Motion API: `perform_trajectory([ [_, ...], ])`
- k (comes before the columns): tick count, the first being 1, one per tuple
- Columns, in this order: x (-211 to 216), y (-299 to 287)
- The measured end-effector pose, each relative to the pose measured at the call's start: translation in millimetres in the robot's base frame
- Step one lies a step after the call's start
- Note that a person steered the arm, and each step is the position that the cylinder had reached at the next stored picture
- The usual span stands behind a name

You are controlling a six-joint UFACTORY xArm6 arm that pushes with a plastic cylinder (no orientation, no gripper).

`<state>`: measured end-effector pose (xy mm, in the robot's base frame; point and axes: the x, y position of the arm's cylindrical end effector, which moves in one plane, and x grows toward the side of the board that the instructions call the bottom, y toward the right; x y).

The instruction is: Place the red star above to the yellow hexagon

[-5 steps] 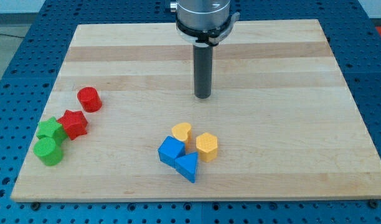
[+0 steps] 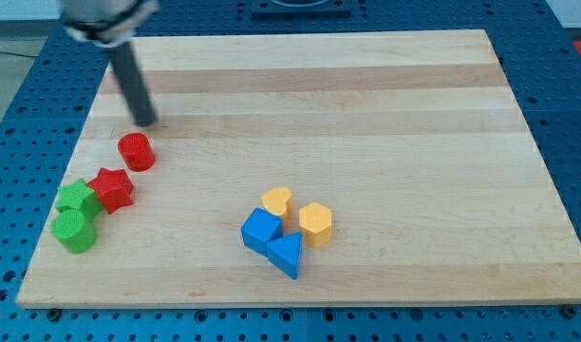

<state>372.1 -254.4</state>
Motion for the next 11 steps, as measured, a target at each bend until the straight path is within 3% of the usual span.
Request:
perform_trajectory([
  [1,4.5,-48.1],
  [2,25.1,-22.4],
  [5,56.4,-20.4],
  [7,126.5,-9.3],
  [8,126.8,22.5],
  [9,112.5,92.5],
  [10,106.8,212.6],
  [11,106.0,237.1],
])
